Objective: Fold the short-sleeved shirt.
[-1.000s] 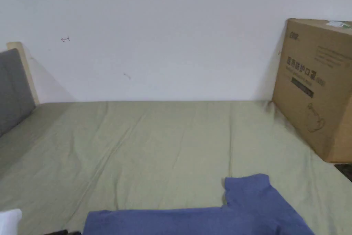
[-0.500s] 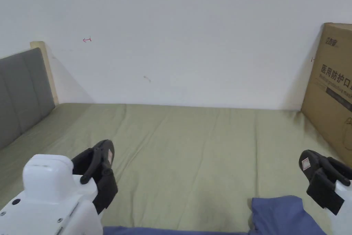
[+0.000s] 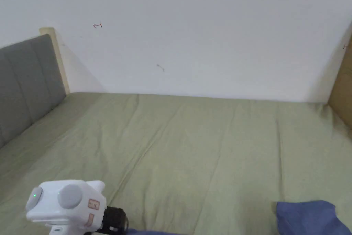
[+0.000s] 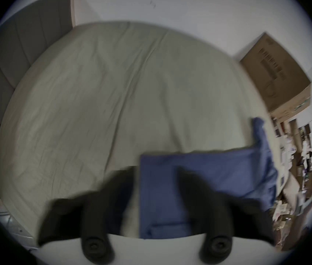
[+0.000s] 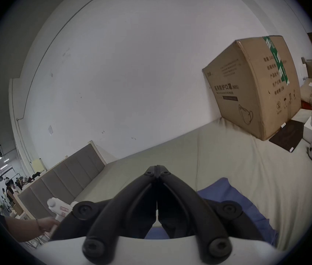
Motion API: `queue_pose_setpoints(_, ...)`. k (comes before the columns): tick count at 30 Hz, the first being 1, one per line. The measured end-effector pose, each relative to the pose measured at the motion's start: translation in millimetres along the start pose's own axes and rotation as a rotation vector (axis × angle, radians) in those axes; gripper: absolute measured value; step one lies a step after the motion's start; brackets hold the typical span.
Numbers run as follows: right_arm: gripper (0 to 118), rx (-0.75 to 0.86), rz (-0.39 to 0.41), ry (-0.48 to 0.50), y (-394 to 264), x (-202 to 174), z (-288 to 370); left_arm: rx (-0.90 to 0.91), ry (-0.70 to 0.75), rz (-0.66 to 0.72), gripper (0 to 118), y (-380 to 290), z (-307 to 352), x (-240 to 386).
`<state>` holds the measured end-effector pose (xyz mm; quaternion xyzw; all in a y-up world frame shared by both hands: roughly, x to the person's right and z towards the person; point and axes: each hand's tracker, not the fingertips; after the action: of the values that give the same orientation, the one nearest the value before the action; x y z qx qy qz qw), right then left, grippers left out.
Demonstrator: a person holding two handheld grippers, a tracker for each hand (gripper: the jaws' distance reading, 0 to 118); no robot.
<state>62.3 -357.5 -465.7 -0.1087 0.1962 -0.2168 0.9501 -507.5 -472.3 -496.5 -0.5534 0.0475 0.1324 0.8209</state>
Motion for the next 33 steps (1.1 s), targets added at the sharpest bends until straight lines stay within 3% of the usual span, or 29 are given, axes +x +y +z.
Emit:
queue_pose_setpoints(4,0,-0.093,-0.035,-0.014,-4.6,10.1,-6.2,0.036,-0.012,-0.016,113,-0.9,-42.3,-0.3)
queue_pose_setpoints(7,0,-0.114,-0.010,-0.082,-9.1,15.1,-5.3,-0.016,0.036,-0.081,118,-2.3,-78.6,1.3)
queue_pose_setpoints(8,0,-0.074,0.019,-0.130,-7.8,11.2,-2.8,-0.023,-0.003,-0.091,118,-3.9,-86.3,3.6)
queue_pose_setpoints(9,0,-0.033,0.038,-0.143,-6.0,11.3,1.5,0.002,0.060,-0.110,118,-4.4,-83.9,7.9)
queue_pose_setpoints(11,0,0.041,0.036,-0.137,0.5,13.7,8.3,0.009,0.067,-0.046,118,-2.9,-84.3,11.1)
queue_pose_setpoints(13,0,0.099,0.017,-0.135,5.2,16.7,7.9,-0.005,0.070,-0.073,115,0.0,-78.1,13.5)
queue_pose_setpoints(14,0,0.060,0.001,-0.145,7.1,23.0,-0.9,0.020,0.072,-0.094,105,-4.2,-71.0,16.6)
queue_pose_setpoints(15,0,-0.048,-0.014,-0.145,6.5,35.6,-21.6,0.066,0.110,-0.169,83,-8.0,-61.5,22.0)
queue_pose_setpoints(17,0,-0.376,-0.004,-0.284,5.1,56.0,-60.0,0.134,0.109,-0.244,28,-15.2,-42.2,30.5)
queue_pose_setpoints(18,0,-0.403,0.008,-0.235,-4.5,70.4,-71.0,0.136,0.086,-0.254,2,-16.1,-35.0,32.7)
queue_pose_setpoints(20,0,-0.461,0.015,-0.143,-14.4,93.6,-91.9,0.095,0.079,-0.223,2,-13.2,-24.9,37.1)
queue_pose_setpoints(21,2,-0.551,0.026,-0.152,-17.0,106.7,-109.2,0.102,0.057,-0.188,2,-10.8,-16.5,32.8)
queue_pose_setpoints(22,24,-0.601,0.054,-0.225,-18.7,115.4,-123.4,0.116,0.022,-0.145,2,-8.5,-9.0,28.0)
queue_pose_setpoints(23,62,-0.680,0.069,-0.270,-20.6,127.8,-140.9,0.130,-0.021,-0.102,2,-3.7,-2.7,23.9)
queue_pose_setpoints(24,97,-0.721,0.036,-0.315,-21.0,150.3,-158.2,0.140,-0.094,-0.060,2,-3.0,4.8,18.3)
queue_pose_setpoints(25,105,-0.778,0.002,-0.336,-25.4,162.1,-169.6,0.149,-0.122,-0.039,2,-3.4,10.2,16.2)
queue_pose_setpoints(27,106,-0.910,-0.067,-0.385,-38.6,185.7,-192.7,0.155,-0.092,-0.053,2,-8.1,24.4,23.7)
queue_pose_setpoints(32,105,-0.964,0.007,-0.554,-57.2,219.7,-221.4,0.201,-0.071,-0.111,2,-22.6,35.7,34.8)
queue_pose_setpoints(33,105,-0.974,0.004,-0.524,-59.6,222.6,-223.5,0.210,-0.068,-0.115,2,-25.0,38.0,36.4)
